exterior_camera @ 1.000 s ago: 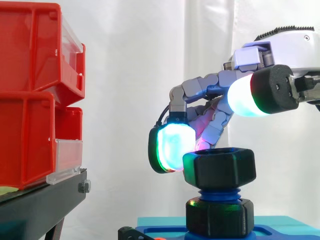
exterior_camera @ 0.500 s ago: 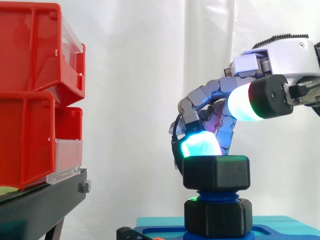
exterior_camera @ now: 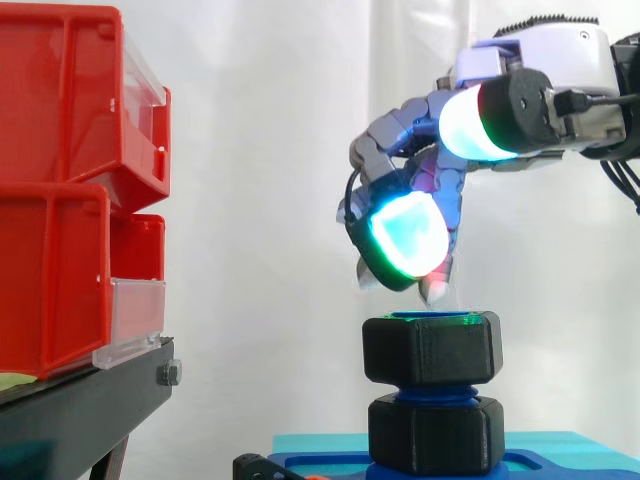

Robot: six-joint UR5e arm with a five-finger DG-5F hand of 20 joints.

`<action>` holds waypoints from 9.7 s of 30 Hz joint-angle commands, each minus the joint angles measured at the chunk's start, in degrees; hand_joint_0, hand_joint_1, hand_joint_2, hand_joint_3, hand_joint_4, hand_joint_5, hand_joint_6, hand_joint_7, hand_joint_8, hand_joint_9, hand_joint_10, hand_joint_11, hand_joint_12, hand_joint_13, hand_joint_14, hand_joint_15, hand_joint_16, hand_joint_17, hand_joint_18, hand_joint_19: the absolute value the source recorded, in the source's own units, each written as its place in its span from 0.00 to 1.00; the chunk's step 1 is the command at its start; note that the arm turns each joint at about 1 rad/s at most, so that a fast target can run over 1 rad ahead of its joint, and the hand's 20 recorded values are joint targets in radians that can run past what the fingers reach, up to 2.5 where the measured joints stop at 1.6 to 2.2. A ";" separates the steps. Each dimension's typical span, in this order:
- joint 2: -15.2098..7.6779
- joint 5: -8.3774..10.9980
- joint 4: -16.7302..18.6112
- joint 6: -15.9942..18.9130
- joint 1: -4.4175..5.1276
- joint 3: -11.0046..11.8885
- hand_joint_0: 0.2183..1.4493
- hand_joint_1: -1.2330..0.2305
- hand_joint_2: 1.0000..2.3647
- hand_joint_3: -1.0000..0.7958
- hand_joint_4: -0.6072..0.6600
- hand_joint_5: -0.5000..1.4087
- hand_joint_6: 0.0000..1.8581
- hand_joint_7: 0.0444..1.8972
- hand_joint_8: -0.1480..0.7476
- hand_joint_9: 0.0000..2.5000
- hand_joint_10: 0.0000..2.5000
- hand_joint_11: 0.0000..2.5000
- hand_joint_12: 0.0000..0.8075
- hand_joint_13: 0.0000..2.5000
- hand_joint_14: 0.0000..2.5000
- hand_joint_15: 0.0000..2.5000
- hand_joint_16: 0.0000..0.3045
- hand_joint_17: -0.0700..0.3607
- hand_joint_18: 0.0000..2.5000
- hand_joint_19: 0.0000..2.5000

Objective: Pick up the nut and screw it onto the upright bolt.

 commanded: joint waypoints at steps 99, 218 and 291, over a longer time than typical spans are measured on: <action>-1.30 -3.37 -1.81 -0.27 -1.25 3.86 0.25 0.73 0.00 0.28 0.69 0.23 0.27 0.48 0.48 0.42 0.00 0.00 0.30 0.29 0.00 0.00 0.08 0.29 0.15 0.00; -1.39 0.32 9.35 6.06 2.79 -7.30 0.22 0.89 0.00 0.28 0.63 0.19 0.27 0.45 0.39 0.05 0.00 0.00 0.44 0.00 0.00 0.00 0.15 0.40 0.00 0.00; -1.39 -3.63 6.63 3.07 0.24 -3.35 0.22 0.76 0.00 0.28 0.68 0.22 0.27 0.48 0.44 0.28 0.00 0.00 0.40 0.11 0.00 0.00 0.12 0.36 0.00 0.00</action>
